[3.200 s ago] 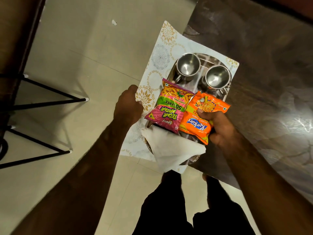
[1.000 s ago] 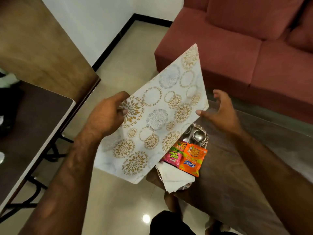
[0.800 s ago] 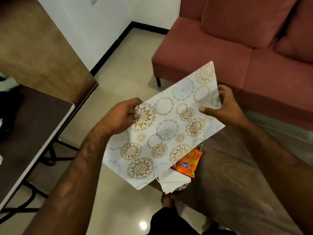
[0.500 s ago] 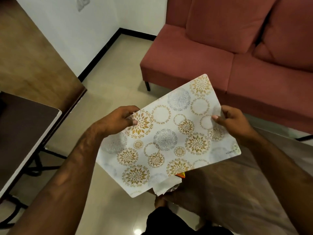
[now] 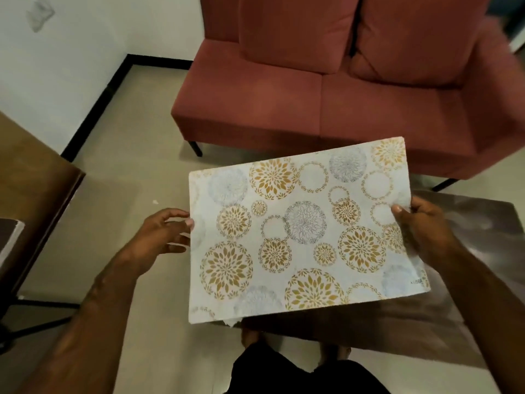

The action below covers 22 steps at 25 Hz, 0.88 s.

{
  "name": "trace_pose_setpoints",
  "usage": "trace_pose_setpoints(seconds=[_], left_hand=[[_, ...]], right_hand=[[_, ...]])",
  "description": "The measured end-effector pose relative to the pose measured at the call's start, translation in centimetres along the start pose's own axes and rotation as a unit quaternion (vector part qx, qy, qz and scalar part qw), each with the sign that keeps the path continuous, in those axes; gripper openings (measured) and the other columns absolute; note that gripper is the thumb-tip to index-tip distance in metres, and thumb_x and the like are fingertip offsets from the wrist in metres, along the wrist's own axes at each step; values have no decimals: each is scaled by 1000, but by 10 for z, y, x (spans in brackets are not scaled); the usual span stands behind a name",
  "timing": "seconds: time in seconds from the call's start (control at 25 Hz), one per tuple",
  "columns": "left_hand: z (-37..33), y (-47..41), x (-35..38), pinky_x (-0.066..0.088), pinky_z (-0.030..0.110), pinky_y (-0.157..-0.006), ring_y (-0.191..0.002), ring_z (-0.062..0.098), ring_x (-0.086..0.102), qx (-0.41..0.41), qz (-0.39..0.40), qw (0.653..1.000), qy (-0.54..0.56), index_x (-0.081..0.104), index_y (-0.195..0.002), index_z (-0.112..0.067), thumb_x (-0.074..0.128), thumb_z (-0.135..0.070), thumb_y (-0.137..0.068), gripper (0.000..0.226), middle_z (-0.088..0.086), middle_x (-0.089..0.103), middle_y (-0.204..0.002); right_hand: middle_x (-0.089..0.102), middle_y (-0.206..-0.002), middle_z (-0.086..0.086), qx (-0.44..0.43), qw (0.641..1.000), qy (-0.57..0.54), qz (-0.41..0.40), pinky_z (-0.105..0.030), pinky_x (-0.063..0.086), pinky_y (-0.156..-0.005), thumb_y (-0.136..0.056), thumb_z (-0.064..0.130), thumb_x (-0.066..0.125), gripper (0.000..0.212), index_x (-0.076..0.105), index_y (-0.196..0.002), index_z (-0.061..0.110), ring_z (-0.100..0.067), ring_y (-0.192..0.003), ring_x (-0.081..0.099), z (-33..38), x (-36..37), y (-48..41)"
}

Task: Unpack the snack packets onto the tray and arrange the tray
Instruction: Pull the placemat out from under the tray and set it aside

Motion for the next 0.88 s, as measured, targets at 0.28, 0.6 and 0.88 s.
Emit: trace_pose_setpoints(seconds=[0.28,0.6,0.88], left_hand=[[0,-10,147,60,38,-68,-86,26,77,-28,53,998,-14,70,-113,-18,60,-12,-99,18,7,79,-107],[0,-24,350,58,44,-85,-104,31,72,-47,49,994,-83,66,-122,-11,57,-7,-100,24,9,75,-114],[27,-90,507,62,36,-70,-92,26,76,-85,41,991,-92,64,-120,-9,58,-10,-100,21,7,77,-107]], right_hand=[[84,-90,2,36,996,1,-77,-46,68,-65,-104,23,64,11,75,-106,25,-19,-72,82,-65,-100,-22],[84,-89,6,115,991,-25,-57,-24,60,-50,-106,24,63,10,72,-109,24,-13,-71,82,-163,-262,-96],[83,-88,12,168,982,18,-81,-19,59,-50,-106,26,60,19,73,-93,28,-8,-72,81,-247,-361,-191]])
Point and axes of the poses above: each hand's wrist, its own y-axis away from the middle knuckle, its own x-axis out of the palm, z = x × y, the point moved 1 cm from there along -y, towards the middle knuckle
